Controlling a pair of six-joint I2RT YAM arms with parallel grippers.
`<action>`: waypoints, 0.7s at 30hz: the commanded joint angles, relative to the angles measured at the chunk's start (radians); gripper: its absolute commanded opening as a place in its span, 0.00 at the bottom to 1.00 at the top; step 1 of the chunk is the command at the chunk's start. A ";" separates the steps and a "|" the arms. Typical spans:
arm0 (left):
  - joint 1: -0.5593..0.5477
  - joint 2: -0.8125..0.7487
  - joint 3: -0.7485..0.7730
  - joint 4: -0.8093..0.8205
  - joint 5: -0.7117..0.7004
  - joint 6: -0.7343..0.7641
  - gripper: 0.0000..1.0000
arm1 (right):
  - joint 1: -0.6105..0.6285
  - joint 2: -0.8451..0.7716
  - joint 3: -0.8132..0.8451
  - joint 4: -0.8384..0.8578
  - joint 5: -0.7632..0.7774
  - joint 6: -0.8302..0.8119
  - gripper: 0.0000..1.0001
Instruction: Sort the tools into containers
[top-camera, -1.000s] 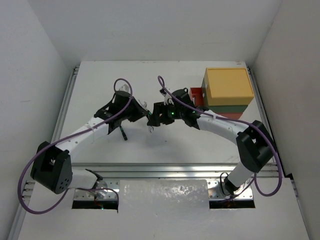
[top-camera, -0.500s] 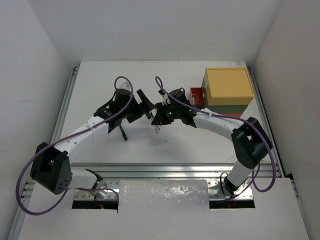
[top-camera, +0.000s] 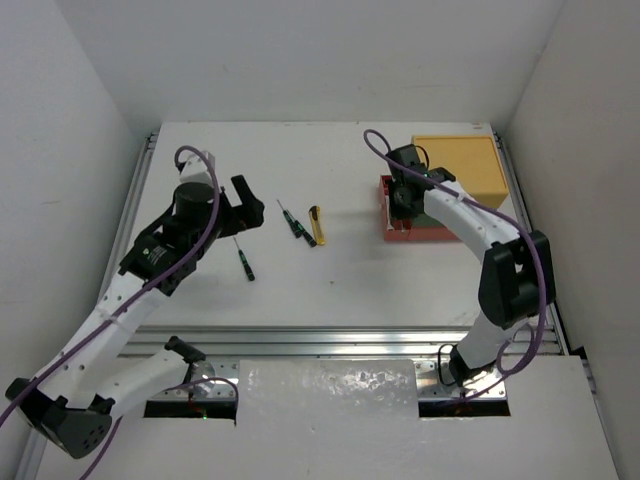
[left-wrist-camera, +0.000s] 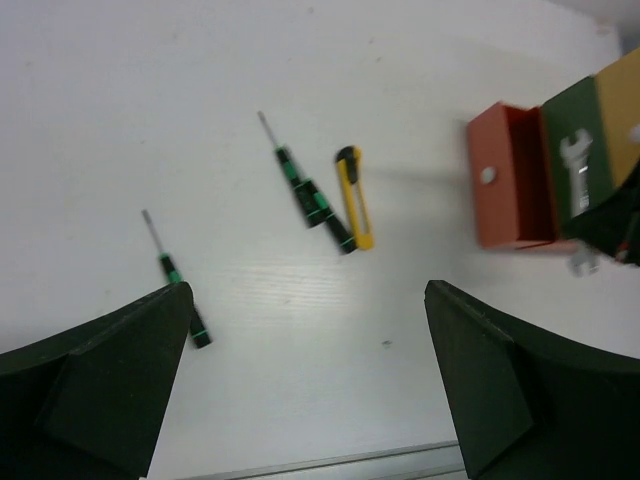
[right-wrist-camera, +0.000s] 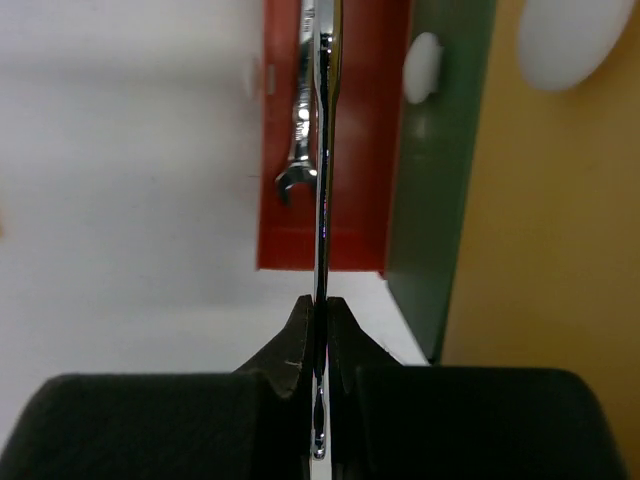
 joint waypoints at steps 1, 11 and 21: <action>-0.007 -0.040 -0.073 -0.060 -0.040 0.106 1.00 | 0.002 0.045 0.095 -0.046 0.117 -0.085 0.00; -0.007 -0.064 -0.188 0.009 0.047 0.120 1.00 | -0.027 0.207 0.253 -0.082 0.145 -0.085 0.05; -0.007 -0.081 -0.196 0.021 0.072 0.126 1.00 | -0.023 0.156 0.296 -0.099 0.101 -0.071 0.46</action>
